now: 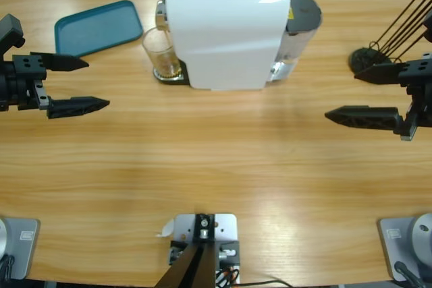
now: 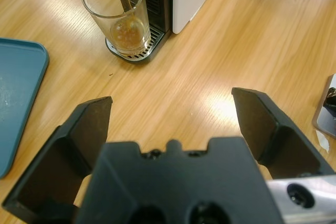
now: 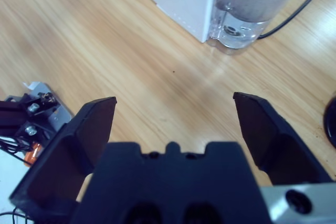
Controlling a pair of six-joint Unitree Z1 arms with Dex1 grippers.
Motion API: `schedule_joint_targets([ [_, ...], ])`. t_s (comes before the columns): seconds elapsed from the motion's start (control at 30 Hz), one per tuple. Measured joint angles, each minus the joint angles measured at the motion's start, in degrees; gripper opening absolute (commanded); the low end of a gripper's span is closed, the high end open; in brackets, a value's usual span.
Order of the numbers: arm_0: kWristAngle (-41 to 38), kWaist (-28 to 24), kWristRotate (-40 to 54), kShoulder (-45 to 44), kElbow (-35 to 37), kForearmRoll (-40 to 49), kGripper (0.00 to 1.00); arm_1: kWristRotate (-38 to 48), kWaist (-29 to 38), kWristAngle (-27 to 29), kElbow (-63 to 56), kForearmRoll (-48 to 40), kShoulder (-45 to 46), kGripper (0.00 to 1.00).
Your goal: Pour coffee
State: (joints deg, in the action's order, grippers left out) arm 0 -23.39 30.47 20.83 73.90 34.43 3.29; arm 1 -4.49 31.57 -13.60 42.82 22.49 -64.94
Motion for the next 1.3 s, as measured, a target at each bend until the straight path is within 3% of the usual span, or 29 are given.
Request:
schedule_joint_targets([
  [1.3,1.41,0.00,-2.15,-1.47,0.00,0.00,1.000,2.02,-0.81,1.63,-0.99,-0.31,2.77,1.000],
])
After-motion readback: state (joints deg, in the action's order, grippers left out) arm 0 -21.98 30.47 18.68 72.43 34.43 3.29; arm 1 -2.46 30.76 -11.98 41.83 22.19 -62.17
